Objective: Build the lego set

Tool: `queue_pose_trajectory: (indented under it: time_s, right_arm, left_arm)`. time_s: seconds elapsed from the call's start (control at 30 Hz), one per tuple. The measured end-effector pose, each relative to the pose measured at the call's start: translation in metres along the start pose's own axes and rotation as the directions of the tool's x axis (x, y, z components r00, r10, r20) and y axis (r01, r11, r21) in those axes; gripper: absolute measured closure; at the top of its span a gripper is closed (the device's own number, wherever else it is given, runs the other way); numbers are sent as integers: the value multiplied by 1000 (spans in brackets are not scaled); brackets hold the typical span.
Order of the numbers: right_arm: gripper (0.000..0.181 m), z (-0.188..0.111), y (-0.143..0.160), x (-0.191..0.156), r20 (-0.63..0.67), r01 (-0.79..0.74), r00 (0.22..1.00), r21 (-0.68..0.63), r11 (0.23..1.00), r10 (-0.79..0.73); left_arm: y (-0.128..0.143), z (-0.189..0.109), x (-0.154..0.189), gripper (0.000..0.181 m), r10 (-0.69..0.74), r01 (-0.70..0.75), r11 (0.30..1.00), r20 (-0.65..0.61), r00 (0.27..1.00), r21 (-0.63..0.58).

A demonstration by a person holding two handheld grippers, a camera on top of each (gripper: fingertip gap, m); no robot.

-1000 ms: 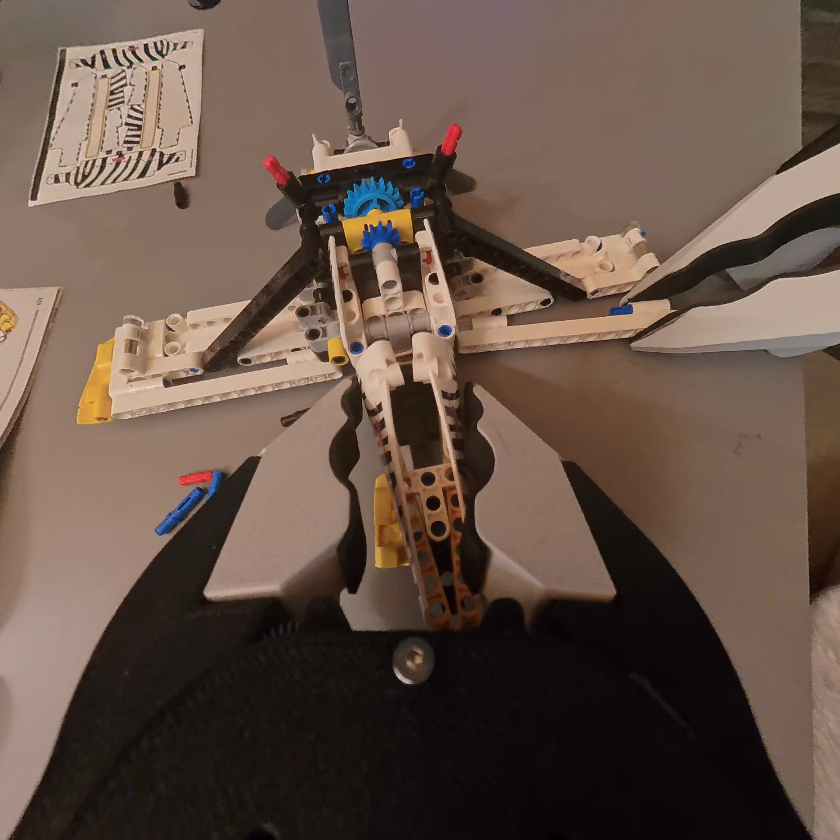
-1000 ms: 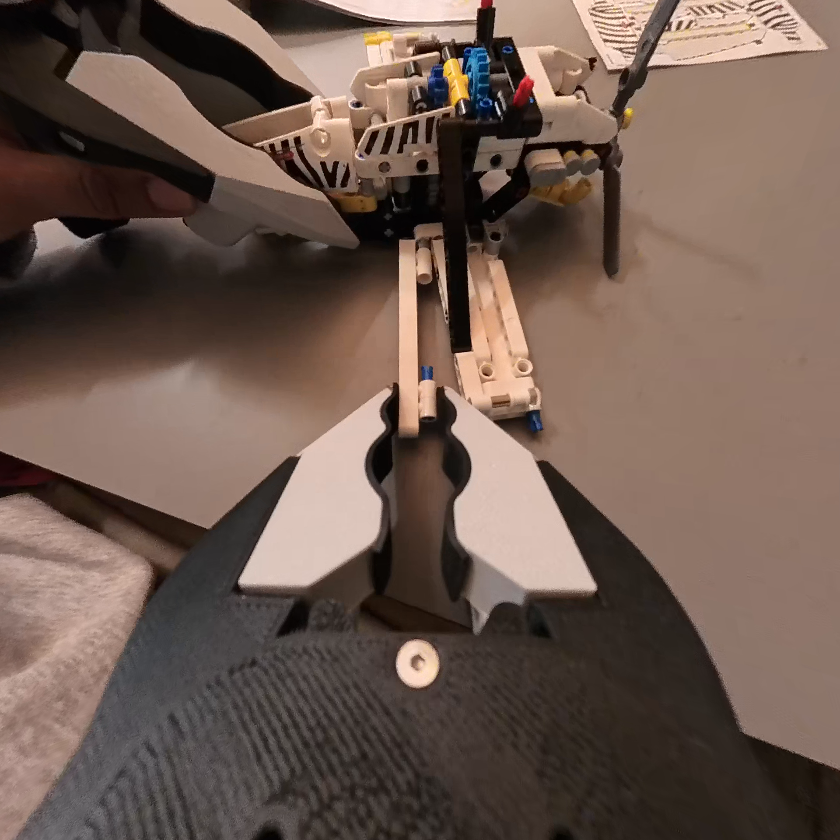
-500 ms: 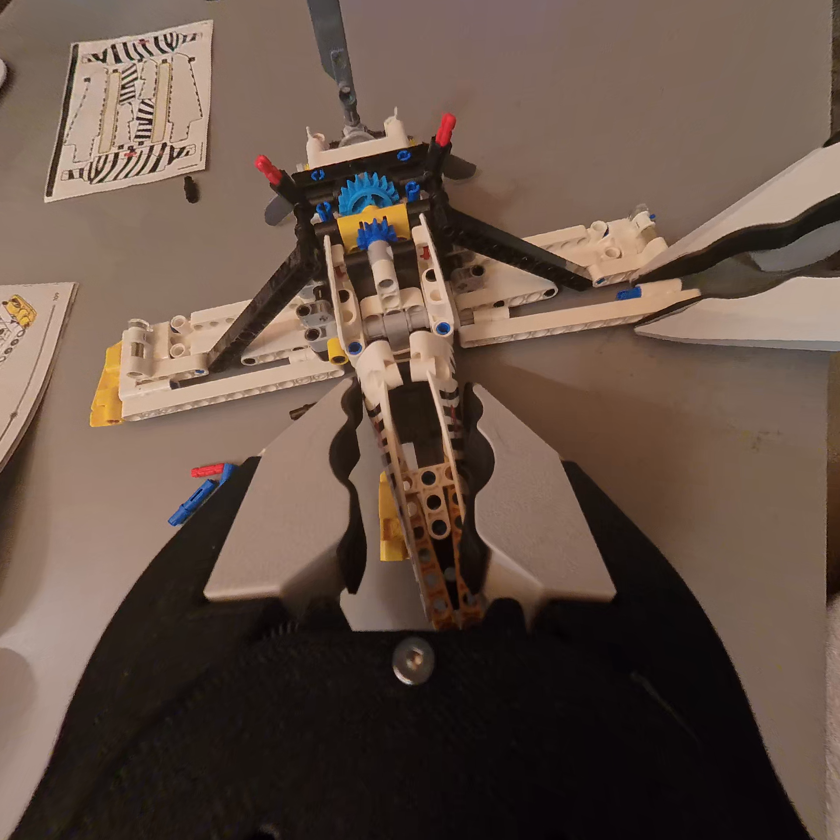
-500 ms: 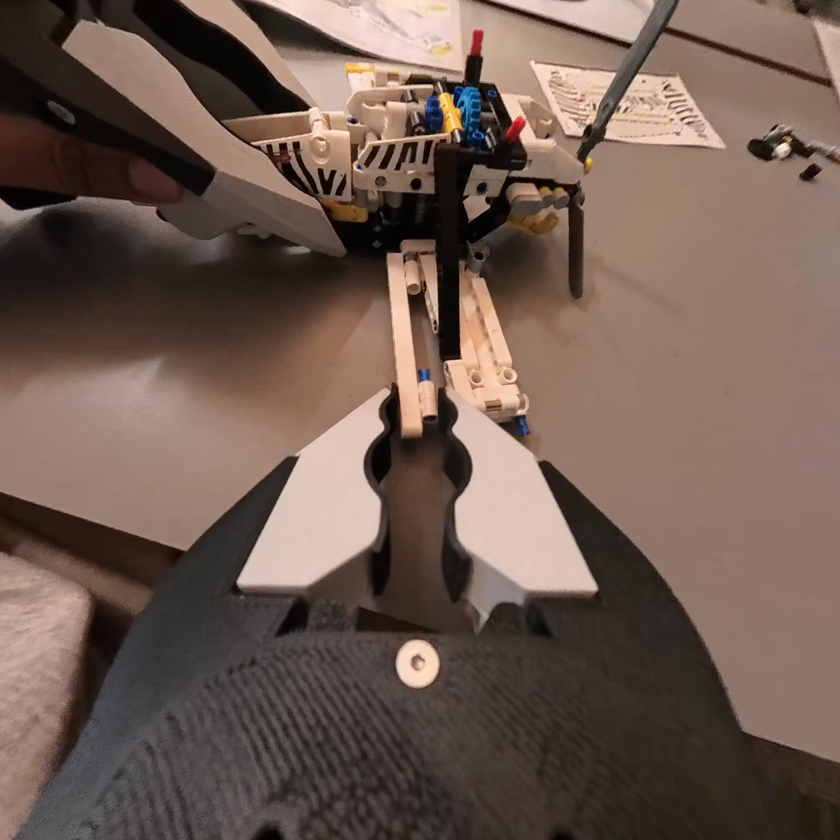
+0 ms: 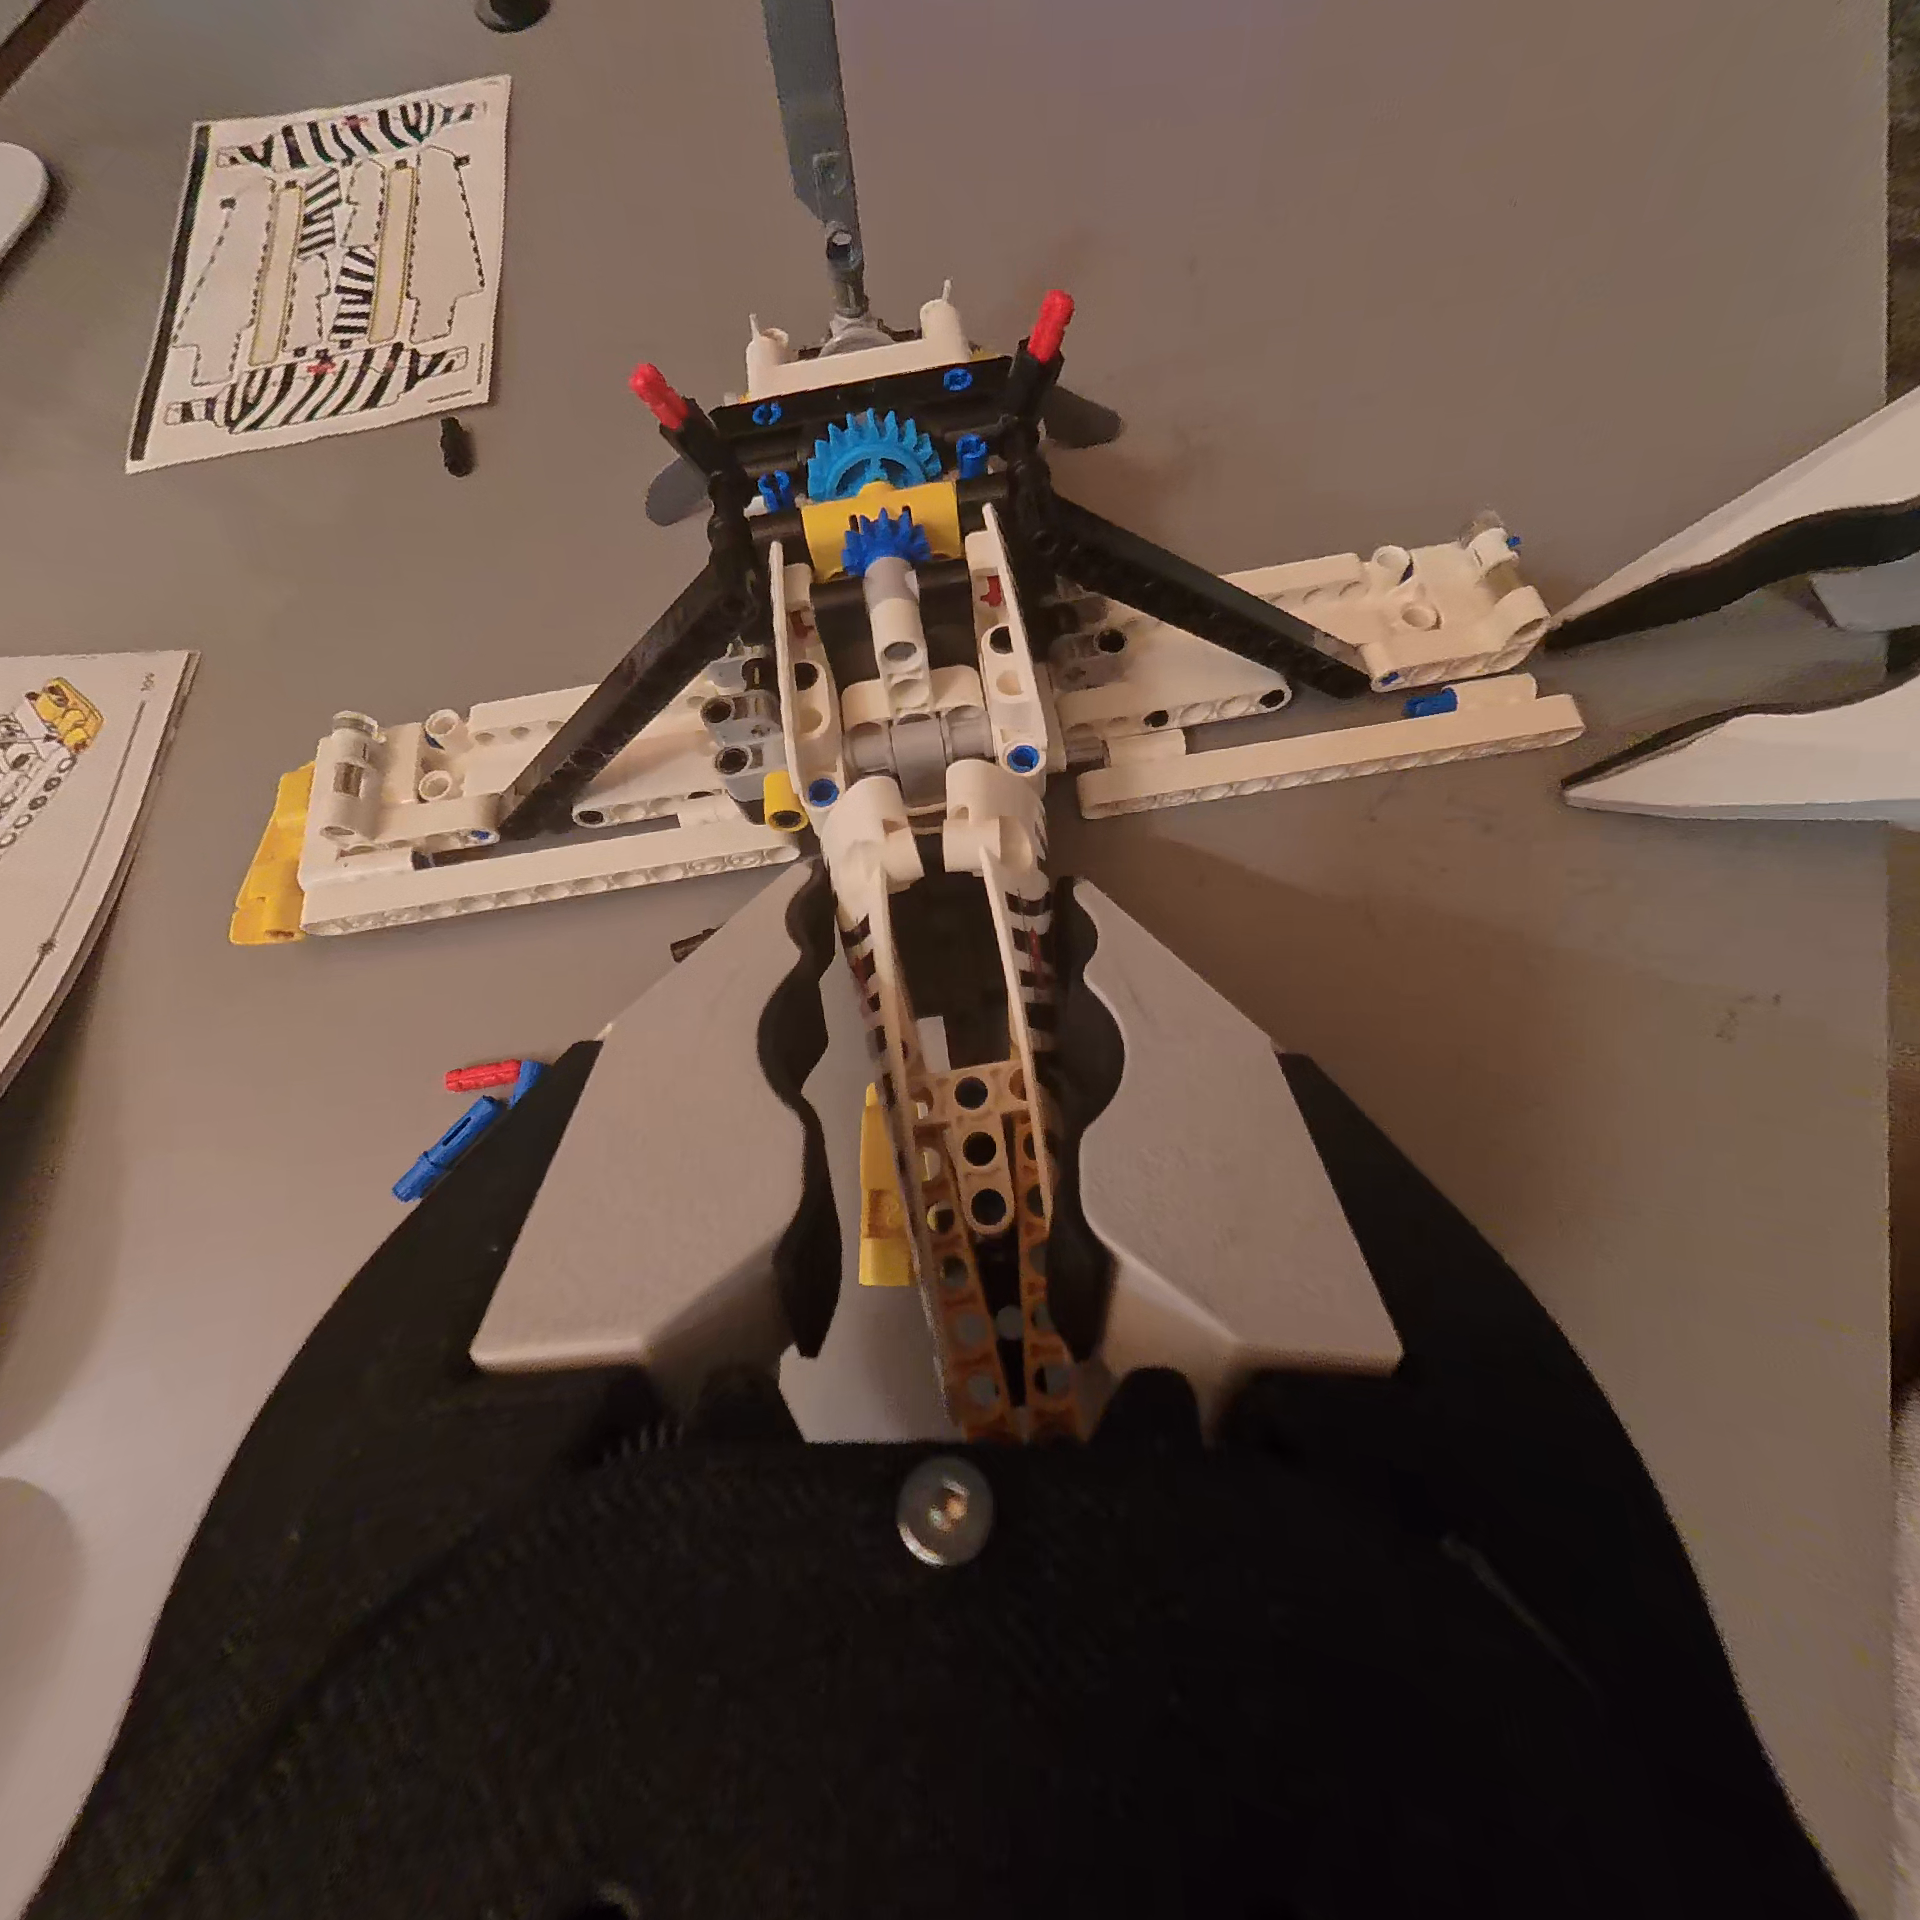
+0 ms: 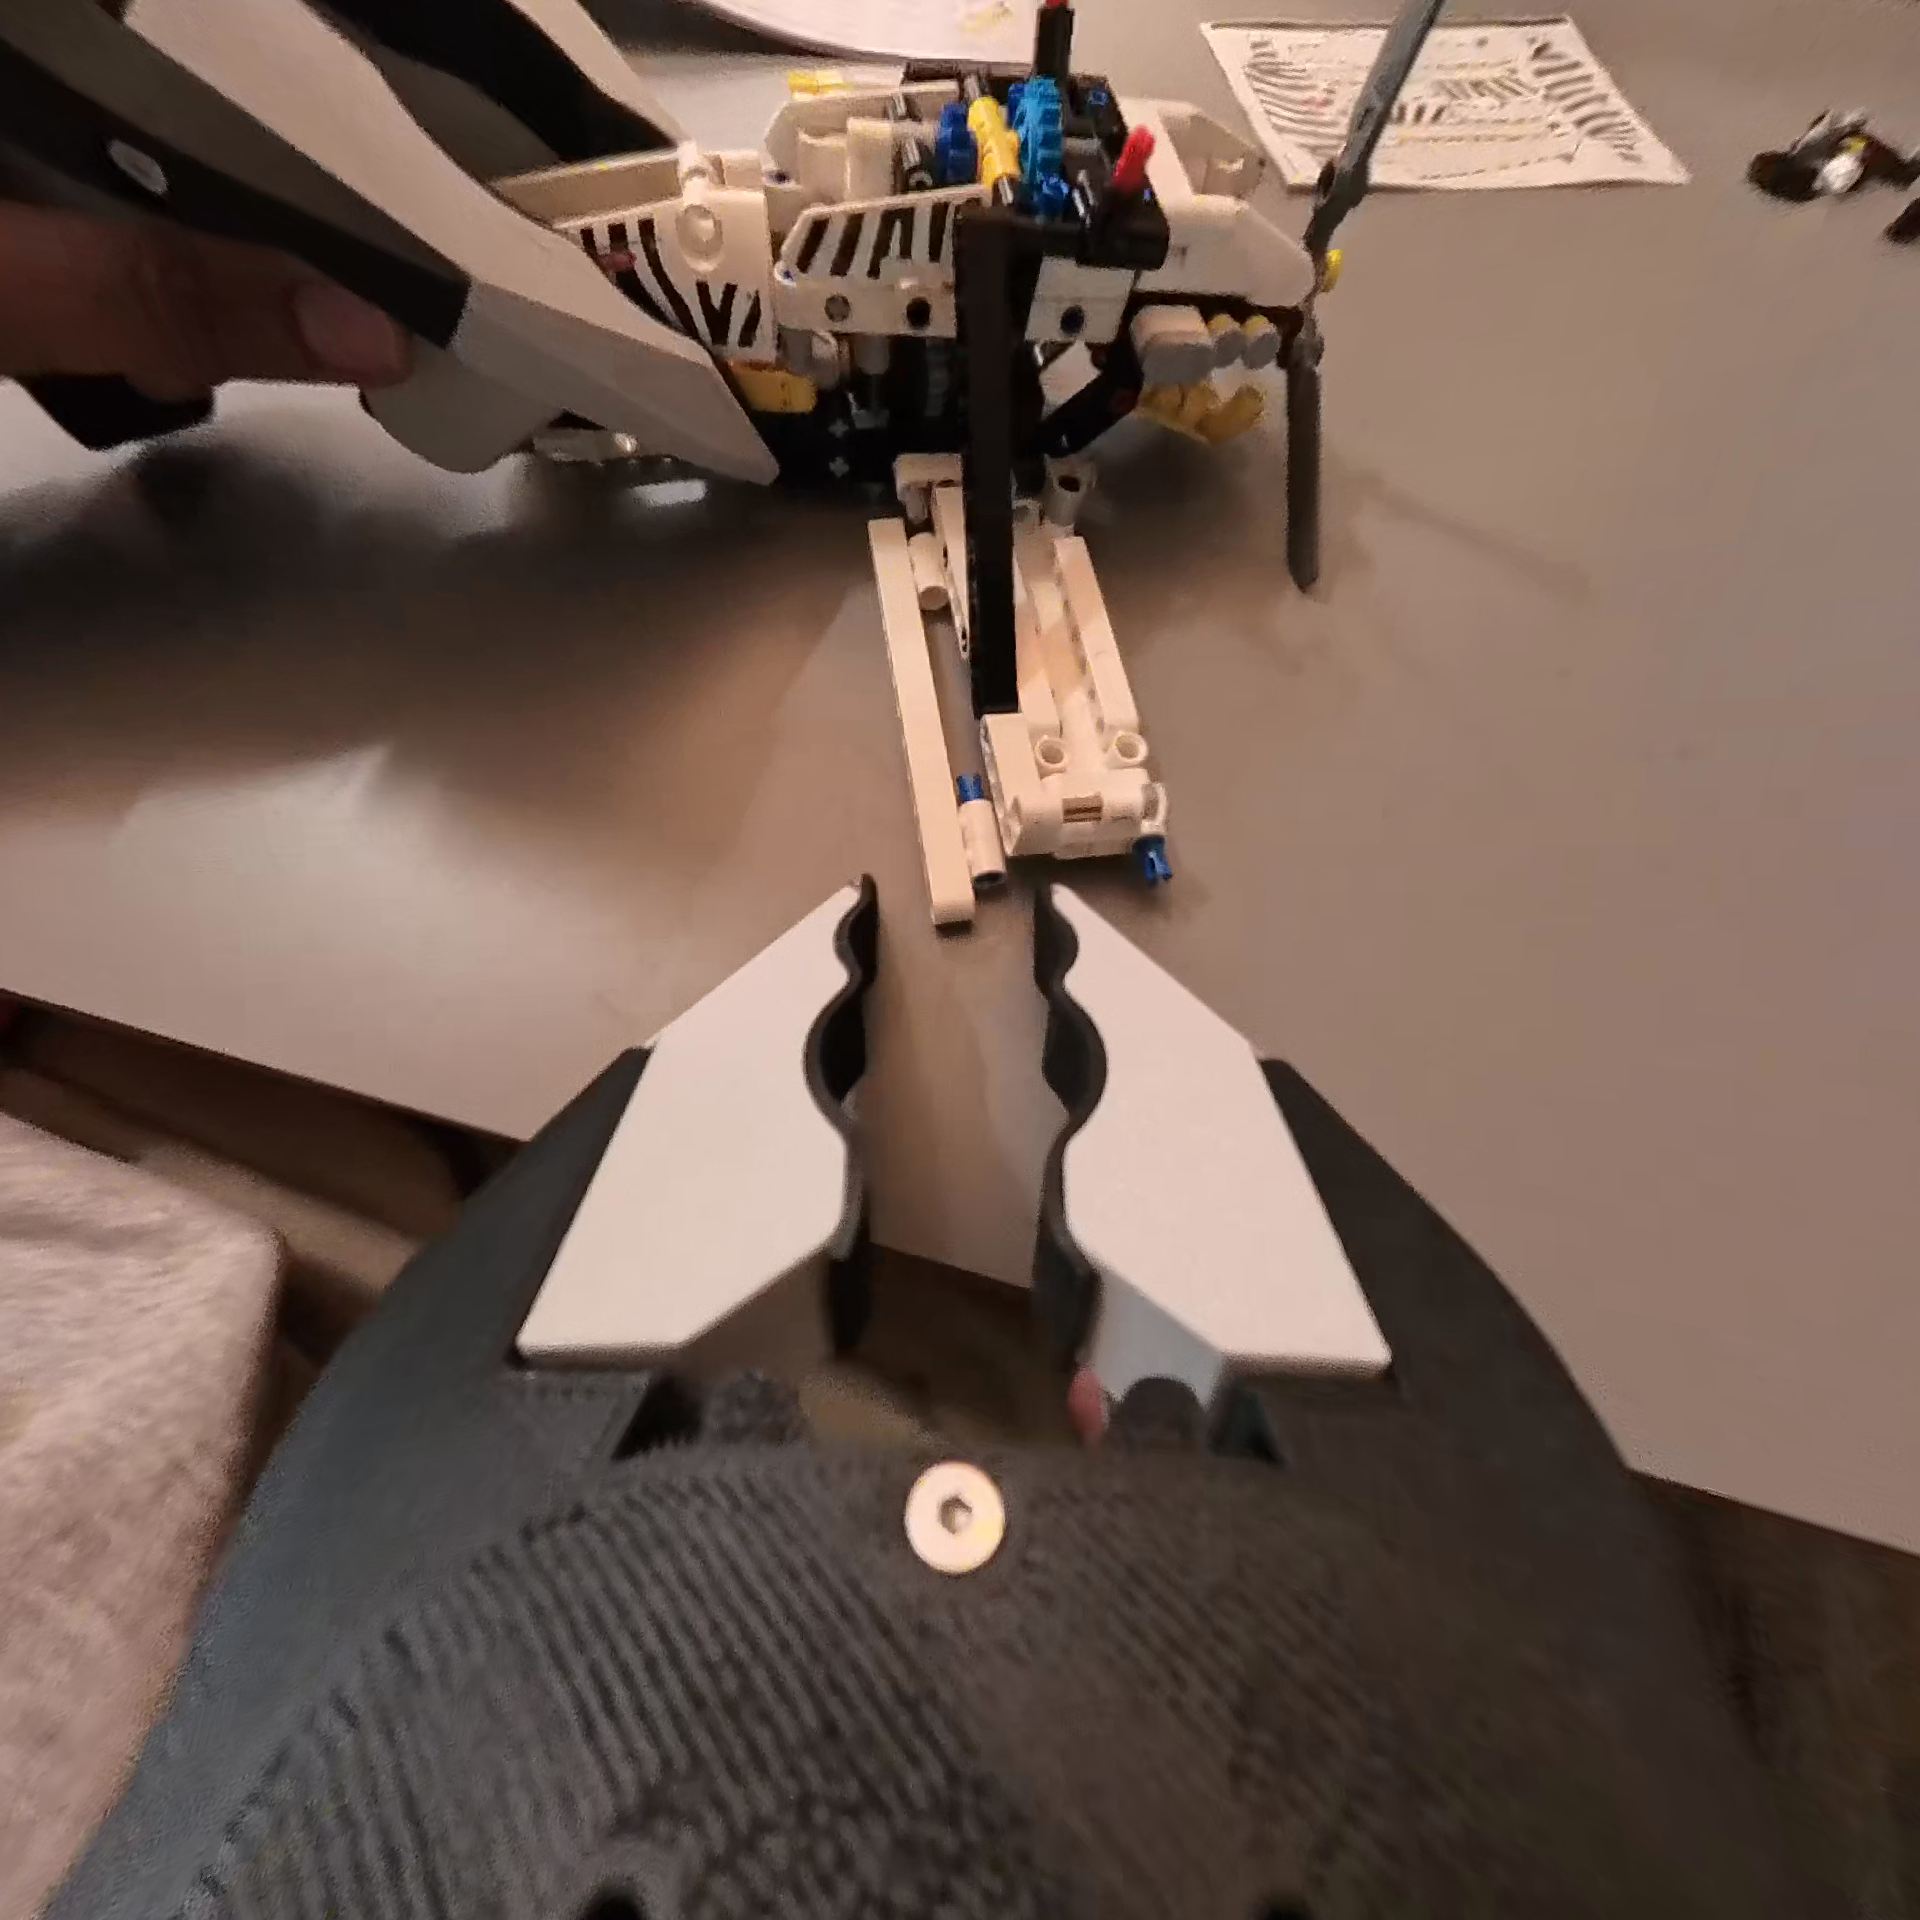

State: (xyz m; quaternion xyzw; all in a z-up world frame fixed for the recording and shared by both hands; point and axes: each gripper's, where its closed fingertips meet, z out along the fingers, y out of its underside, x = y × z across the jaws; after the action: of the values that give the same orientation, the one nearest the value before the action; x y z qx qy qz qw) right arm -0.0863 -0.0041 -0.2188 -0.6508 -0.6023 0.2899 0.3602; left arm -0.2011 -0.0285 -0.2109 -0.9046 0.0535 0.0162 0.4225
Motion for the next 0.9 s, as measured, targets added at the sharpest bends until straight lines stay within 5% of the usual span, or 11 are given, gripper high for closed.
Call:
queue_pose_trajectory:
  time_s: [0.23, 0.6, 0.9]
  right_arm:
    - [174, 4, 0, -2, 47, -36, 998, -57, 998, 39]
    - [175, 4, -4, -3, 67, -15, 998, 9, 1000, 15]
    - [175, 7, -5, 0, 75, -4, 997, 13, 1000, 3]
  left_arm:
    - [0, 1, 0, 141, 12, -12, 1000, 8, 1000, 3]
    - [5, 5, -1, 139, 60, -58, 998, 35, 998, -40]
    - [-9, -9, -9, 110, 121, -114, 989, 70, 990, -99]
